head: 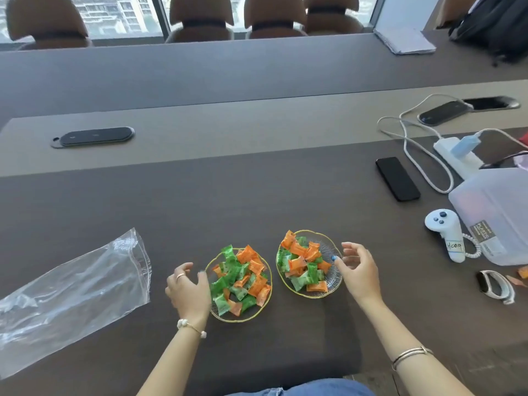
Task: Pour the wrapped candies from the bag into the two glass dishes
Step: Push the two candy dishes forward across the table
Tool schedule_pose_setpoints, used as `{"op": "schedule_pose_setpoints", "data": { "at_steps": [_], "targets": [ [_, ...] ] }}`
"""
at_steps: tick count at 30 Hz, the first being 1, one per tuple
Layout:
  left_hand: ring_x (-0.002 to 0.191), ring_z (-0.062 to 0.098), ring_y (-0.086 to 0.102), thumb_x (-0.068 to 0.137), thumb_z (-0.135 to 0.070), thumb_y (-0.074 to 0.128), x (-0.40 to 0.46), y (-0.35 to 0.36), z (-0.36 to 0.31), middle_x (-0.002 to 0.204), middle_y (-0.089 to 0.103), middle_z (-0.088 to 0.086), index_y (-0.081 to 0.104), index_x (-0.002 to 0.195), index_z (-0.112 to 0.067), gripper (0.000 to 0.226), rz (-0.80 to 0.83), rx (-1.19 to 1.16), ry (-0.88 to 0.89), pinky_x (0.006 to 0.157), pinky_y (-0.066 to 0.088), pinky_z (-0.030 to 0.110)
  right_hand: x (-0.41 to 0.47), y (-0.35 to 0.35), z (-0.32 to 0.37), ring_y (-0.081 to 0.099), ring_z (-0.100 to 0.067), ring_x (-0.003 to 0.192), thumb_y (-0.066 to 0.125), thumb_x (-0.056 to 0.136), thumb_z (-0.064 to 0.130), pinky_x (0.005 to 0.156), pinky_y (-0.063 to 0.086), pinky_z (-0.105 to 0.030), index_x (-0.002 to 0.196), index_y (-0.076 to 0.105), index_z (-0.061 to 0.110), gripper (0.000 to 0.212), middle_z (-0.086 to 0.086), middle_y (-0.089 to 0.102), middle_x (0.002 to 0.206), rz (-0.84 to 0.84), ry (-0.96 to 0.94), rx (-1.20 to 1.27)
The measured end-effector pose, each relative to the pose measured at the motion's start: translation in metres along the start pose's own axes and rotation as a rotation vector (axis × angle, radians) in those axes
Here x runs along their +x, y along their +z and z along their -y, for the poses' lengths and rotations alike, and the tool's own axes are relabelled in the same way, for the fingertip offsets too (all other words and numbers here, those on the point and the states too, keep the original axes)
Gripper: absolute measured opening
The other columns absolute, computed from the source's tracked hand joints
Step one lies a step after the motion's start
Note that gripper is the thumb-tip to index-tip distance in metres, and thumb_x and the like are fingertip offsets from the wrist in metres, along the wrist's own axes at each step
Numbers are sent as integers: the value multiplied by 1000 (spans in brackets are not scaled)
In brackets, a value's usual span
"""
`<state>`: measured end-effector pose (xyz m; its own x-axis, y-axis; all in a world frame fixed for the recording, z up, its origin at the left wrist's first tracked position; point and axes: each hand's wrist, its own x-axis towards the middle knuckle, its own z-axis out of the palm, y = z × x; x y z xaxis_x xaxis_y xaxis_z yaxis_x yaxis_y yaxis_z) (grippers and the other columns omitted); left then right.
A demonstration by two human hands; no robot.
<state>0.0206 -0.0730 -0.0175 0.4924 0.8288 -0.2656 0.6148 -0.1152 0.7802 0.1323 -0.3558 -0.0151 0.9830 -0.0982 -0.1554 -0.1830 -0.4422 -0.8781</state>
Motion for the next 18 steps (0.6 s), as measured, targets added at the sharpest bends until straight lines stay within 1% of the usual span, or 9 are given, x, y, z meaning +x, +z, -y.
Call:
{"op": "schedule_pose_setpoints", "data": {
  "at_steps": [1, 3, 4, 6, 8, 10, 13, 16, 18],
  "targets": [
    [110, 34, 47, 86, -12, 53, 1, -3, 9, 115, 53, 15, 54, 116, -7, 31, 40, -7, -66, 95, 35, 40, 2, -2, -6, 58, -18, 79, 68, 76, 10, 72, 47, -22, 106, 61, 17, 32, -9, 59, 102, 11, 17, -28],
    [100, 29, 56, 89, -15, 51, 0, -6, 25, 109, 60, 10, 54, 117, -12, 28, 196, -36, -145, 90, 45, 41, 5, -3, -15, 56, -17, 74, 67, 78, 11, 66, 45, -21, 110, 60, 16, 33, -10, 60, 101, 52, 71, -54],
    [100, 27, 60, 89, -15, 51, -2, -7, 29, 107, 64, 8, 57, 114, -14, 25, 267, -28, -149, 90, 48, 43, 7, -3, -19, 56, -16, 74, 66, 78, 11, 64, 43, -20, 110, 60, 15, 33, -9, 61, 99, 70, 96, -63],
    [102, 26, 64, 89, -12, 51, -3, -7, 34, 104, 67, 6, 61, 110, -17, 23, 317, 12, -132, 89, 53, 47, 11, -3, -25, 60, -17, 76, 64, 79, 10, 66, 45, -24, 105, 63, 14, 27, -6, 64, 92, 113, 155, -74],
    [98, 25, 65, 88, -7, 49, -4, -6, 34, 104, 68, 7, 62, 111, -15, 27, 317, 18, -131, 85, 56, 46, 15, -1, -28, 65, -21, 76, 59, 81, 5, 66, 52, -28, 103, 64, 10, 23, -5, 66, 84, 176, 243, -21],
    [94, 24, 66, 88, -3, 47, -4, -3, 33, 104, 68, 9, 62, 113, -11, 30, 307, 14, -132, 82, 57, 46, 18, 3, -29, 66, -23, 75, 55, 82, -1, 56, 56, -25, 102, 62, 8, 22, -10, 65, 85, 243, 288, 54],
    [89, 26, 68, 88, -1, 46, -3, 1, 29, 101, 69, 12, 62, 113, -9, 31, 244, -30, -151, 76, 59, 42, 23, 11, -22, 65, -23, 75, 53, 84, -4, 55, 58, -25, 100, 59, 9, 21, -12, 61, 83, 267, 276, 121],
    [84, 25, 68, 87, -1, 48, 7, 6, 13, 97, 69, 13, 64, 112, -9, 30, 170, -98, -161, 60, 60, 26, 37, 20, -9, 61, -19, 70, 54, 83, -6, 53, 57, -25, 100, 59, 7, 22, -8, 58, 75, 253, 282, 186],
    [86, 25, 68, 86, -2, 50, 24, 8, -7, 98, 70, 11, 65, 110, -10, 30, 141, -146, -145, 62, 61, 28, 54, 27, 8, 59, -18, 68, 53, 82, -8, 50, 55, -22, 98, 58, 7, 22, -8, 57, 74, 251, 276, 238]
  ]
}}
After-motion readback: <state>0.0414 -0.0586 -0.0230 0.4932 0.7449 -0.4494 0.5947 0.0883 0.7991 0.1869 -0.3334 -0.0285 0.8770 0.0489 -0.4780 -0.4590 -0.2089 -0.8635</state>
